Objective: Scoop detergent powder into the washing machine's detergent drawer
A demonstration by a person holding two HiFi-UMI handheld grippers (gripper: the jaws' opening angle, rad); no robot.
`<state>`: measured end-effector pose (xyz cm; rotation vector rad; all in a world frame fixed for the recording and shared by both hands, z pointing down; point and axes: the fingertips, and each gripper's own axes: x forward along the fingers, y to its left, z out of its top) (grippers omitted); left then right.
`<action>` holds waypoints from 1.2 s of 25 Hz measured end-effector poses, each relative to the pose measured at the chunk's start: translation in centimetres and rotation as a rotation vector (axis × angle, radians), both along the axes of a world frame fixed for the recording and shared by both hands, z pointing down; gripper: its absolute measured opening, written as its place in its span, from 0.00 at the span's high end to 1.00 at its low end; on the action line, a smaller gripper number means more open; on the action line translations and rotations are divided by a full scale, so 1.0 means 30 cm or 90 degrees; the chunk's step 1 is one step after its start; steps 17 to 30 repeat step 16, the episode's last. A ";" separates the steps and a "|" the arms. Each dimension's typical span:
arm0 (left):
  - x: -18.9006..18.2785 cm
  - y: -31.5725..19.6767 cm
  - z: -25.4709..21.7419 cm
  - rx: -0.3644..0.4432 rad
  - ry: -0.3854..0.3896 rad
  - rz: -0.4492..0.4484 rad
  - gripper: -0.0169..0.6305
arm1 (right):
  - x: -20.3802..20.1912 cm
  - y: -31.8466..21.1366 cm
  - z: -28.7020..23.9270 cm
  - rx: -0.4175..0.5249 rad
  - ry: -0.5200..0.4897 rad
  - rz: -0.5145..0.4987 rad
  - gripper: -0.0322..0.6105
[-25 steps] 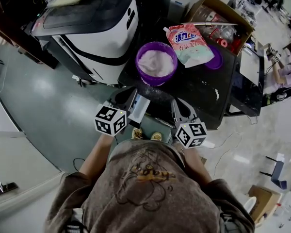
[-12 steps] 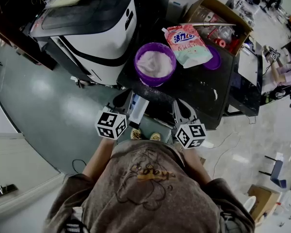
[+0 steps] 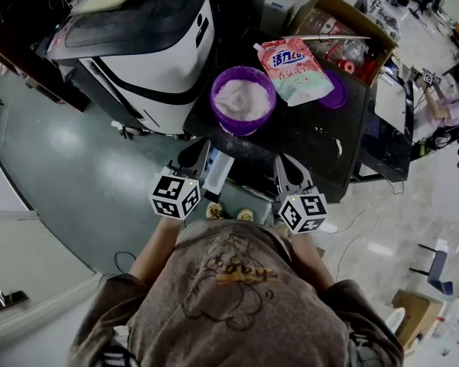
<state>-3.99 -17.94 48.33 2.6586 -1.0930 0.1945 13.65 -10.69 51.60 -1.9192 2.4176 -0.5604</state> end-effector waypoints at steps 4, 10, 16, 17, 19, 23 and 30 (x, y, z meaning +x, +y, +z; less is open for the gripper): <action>0.007 0.004 -0.002 0.001 0.000 0.001 0.94 | 0.004 0.000 0.001 0.000 -0.001 -0.001 0.97; 0.004 0.008 -0.002 -0.003 0.001 -0.001 0.94 | 0.006 0.001 0.001 -0.001 -0.002 -0.001 0.96; -0.004 0.005 -0.007 -0.008 0.008 -0.008 0.94 | 0.004 0.003 -0.002 -0.001 -0.005 0.000 0.97; -0.004 0.005 -0.007 -0.008 0.008 -0.008 0.94 | 0.004 0.003 -0.002 -0.001 -0.005 0.000 0.97; -0.004 0.005 -0.007 -0.008 0.008 -0.008 0.94 | 0.004 0.003 -0.002 -0.001 -0.005 0.000 0.97; -0.004 0.005 -0.007 -0.008 0.008 -0.008 0.94 | 0.004 0.003 -0.002 -0.001 -0.005 0.000 0.97; -0.004 0.005 -0.007 -0.008 0.008 -0.008 0.94 | 0.004 0.003 -0.002 -0.001 -0.005 0.000 0.97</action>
